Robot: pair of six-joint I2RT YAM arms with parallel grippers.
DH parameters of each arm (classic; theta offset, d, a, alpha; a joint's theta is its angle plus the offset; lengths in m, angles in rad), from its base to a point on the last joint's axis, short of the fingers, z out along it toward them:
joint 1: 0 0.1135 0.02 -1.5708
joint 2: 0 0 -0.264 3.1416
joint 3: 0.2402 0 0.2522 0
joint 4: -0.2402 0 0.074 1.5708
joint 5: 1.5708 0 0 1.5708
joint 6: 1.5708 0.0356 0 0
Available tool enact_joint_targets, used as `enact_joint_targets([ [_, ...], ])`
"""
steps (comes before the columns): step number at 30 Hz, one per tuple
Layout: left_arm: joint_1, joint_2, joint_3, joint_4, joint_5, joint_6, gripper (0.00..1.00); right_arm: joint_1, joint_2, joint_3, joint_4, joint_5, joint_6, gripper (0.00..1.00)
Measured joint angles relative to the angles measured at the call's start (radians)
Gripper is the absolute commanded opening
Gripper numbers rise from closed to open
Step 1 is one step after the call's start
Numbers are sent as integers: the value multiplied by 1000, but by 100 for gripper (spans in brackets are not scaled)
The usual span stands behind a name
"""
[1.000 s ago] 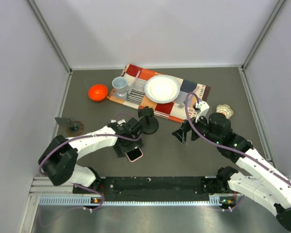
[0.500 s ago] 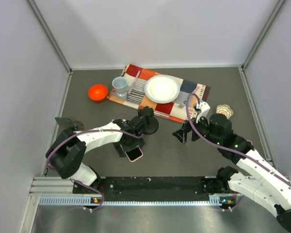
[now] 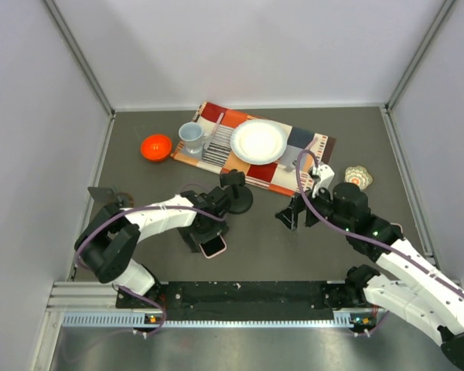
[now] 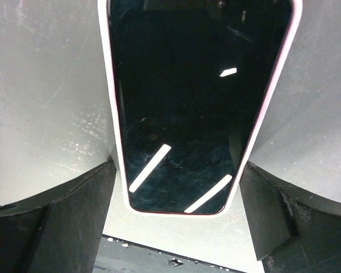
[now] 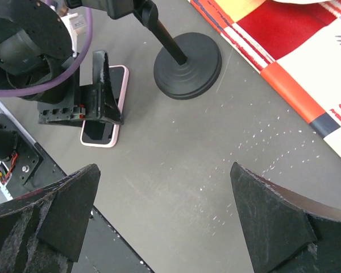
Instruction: Place the phone on the phone stand
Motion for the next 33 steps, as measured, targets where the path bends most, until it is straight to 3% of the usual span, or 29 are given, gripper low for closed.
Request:
enact_joint_targets([
  [2, 0, 0, -3, -4, 0, -13, 88, 0, 14, 0, 2, -2, 12, 99],
  [5, 1, -2, -11, -5, 1, -24, 68, 0, 42, 0, 5, -12, 37, 99],
  [6, 1, -2, -14, -5, 2, -29, 51, 0, 51, 0, 5, -16, 42, 99],
  [9, 2, -23, -28, 14, 7, -39, 28, 0, 88, 0, 6, -23, 53, 99],
  [11, 3, -47, -43, 33, 8, -37, 1, 0, 115, 0, 8, -22, 64, 99],
  [24, -6, -255, -194, 156, 16, 31, 0, 0, 154, -73, 66, 16, 198, 98],
  [33, -37, -651, -397, 348, 114, 258, 0, 18, 290, -103, 251, -109, 305, 92],
])
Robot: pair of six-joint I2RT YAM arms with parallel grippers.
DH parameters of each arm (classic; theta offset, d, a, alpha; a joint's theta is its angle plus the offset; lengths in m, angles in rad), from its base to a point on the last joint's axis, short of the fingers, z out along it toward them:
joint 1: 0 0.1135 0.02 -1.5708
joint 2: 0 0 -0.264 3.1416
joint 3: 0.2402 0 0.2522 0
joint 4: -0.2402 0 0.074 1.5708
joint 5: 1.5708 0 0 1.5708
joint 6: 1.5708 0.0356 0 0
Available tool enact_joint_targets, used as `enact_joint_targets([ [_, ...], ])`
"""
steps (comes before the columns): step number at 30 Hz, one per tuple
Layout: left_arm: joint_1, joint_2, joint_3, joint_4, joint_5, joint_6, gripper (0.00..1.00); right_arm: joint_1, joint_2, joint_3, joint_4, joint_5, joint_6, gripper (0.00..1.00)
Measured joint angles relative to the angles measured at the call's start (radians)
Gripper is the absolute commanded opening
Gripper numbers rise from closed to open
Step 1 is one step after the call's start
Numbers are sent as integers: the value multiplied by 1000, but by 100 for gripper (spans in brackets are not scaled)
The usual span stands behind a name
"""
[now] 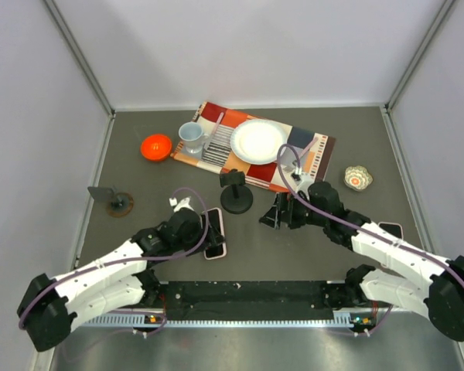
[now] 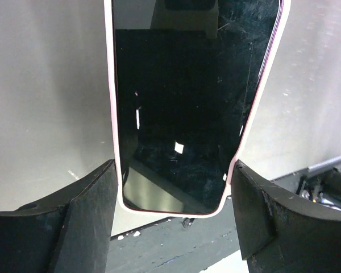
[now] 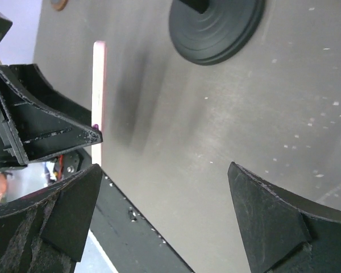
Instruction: Place the phone on the phone stand
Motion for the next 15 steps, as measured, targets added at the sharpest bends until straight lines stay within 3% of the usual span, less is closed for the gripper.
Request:
enact_joint_targets([
  [5, -30, -77, -8, 66, 37, 109, 0, 47, 69, -2, 89, -23, 51, 88],
  [15, -345, 2, 72, 106, -83, 231, 0, 118, 104, -15, 270, -7, 174, 83],
])
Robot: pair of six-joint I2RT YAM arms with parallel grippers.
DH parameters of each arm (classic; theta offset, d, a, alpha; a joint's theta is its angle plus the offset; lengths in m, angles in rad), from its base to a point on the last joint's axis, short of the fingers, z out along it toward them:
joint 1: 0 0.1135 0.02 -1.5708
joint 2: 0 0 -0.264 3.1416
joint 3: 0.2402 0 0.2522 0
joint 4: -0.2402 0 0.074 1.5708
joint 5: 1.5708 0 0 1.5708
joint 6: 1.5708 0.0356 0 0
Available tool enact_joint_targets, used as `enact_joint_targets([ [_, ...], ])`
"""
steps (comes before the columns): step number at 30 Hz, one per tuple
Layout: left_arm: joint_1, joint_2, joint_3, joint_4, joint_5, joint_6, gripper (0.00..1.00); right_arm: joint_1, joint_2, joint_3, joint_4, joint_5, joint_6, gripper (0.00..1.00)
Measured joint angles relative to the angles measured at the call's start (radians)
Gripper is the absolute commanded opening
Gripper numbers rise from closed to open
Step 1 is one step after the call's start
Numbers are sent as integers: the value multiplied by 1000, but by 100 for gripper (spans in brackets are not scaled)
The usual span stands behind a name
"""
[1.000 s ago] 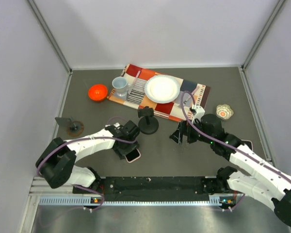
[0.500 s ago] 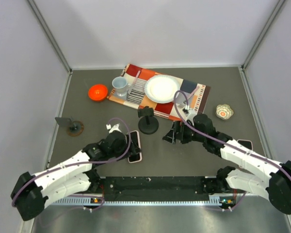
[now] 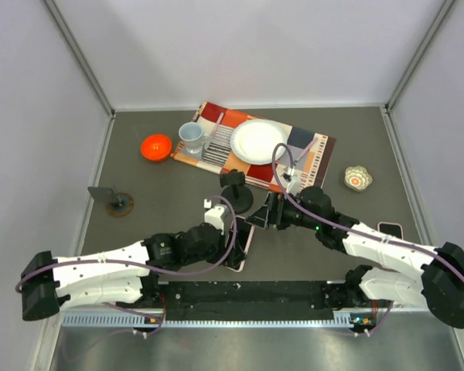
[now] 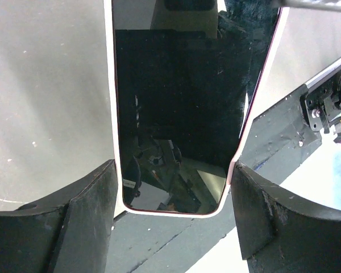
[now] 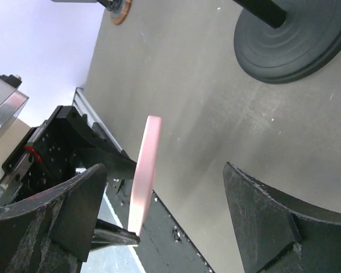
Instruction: Place the phone on the phone stand
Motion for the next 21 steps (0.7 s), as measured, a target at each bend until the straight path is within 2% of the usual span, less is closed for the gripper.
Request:
enact_joint_targets([
  [4, -68, 73, 56, 5, -60, 19, 0, 11, -36, -65, 68, 5, 29, 79],
  [7, -87, 126, 101, 10, -88, 32, 0, 16, -63, -108, 71, 11, 40, 67],
  [11, -104, 171, 150, 10, -117, 61, 0, 17, -80, -126, 74, 13, 46, 47],
  [13, -110, 186, 166, 10, -127, 77, 0, 18, -101, -127, 74, 15, 45, 41],
  [14, -112, 191, 172, 10, -130, 83, 0, 18, -113, -129, 76, 16, 42, 33],
  [16, -113, 198, 180, 10, -133, 98, 0, 18, -134, -130, 75, 16, 29, 22],
  [17, -113, 203, 186, 10, -132, 105, 0, 18, -145, -130, 77, 15, 24, 10],
  [19, -113, 206, 191, 10, -137, 121, 0, 17, -156, -130, 84, 8, 30, 0],
  [21, -113, 212, 193, 11, -140, 135, 17, 23, -162, -128, 105, 2, 20, 0],
])
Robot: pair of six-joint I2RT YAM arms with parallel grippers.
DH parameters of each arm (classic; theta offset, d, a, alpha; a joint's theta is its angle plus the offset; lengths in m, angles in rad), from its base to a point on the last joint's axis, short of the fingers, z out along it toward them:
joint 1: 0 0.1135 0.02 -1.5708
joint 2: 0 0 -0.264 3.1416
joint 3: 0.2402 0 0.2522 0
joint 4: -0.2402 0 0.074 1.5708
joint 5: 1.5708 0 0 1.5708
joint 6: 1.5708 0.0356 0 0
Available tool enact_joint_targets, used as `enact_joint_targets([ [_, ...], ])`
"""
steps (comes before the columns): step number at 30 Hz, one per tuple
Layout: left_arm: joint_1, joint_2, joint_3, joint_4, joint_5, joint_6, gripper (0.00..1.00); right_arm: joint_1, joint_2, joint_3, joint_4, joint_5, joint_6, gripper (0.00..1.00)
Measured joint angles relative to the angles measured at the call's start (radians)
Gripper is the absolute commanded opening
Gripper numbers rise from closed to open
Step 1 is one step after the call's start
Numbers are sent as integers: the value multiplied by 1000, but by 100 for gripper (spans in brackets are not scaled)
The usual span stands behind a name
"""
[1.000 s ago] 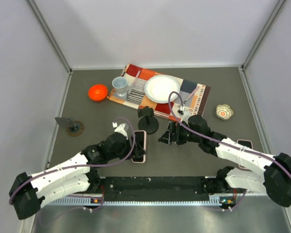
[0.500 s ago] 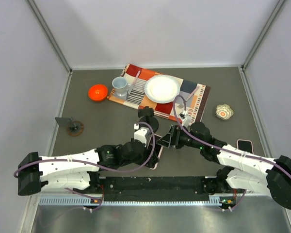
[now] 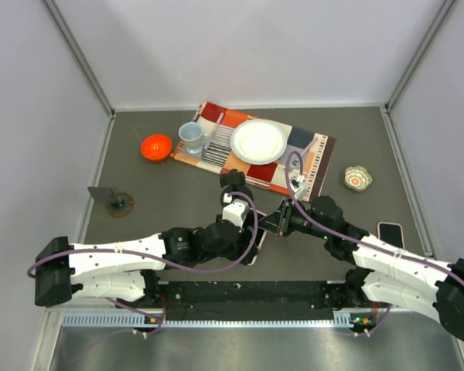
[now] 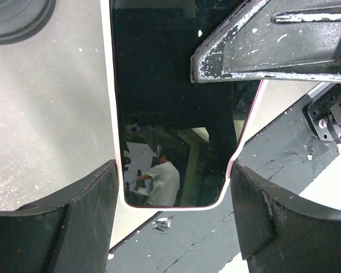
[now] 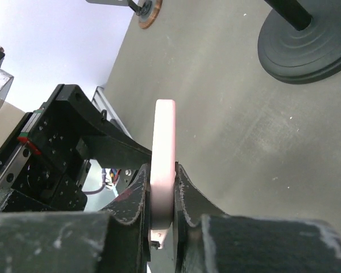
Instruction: Place the phone on the phone stand
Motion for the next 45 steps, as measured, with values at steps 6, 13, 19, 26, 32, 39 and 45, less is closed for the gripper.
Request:
enact_joint_targets([
  [6, 0, -15, 1, 14, 6, 26, 68, 0, -46, -2, -9, -17, -55, 0],
  [13, 121, -288, -9, 90, 138, 48, 73, -59, -213, -3, -76, -116, -211, 0],
  [19, 325, -460, -121, 238, 401, 37, 73, -148, -224, 0, -68, -282, -251, 0],
  [26, 373, -305, -220, 422, 712, -16, 65, -151, -219, 72, -37, -444, -274, 0],
  [32, 373, -241, -220, 515, 851, -15, 55, -151, -201, 99, 37, -500, -266, 0],
  [39, 373, -237, -220, 618, 914, -31, 31, -151, -164, 88, 204, -521, -186, 0],
  [45, 375, -235, -224, 644, 934, -3, 0, -157, -85, 68, 350, -537, -54, 0],
])
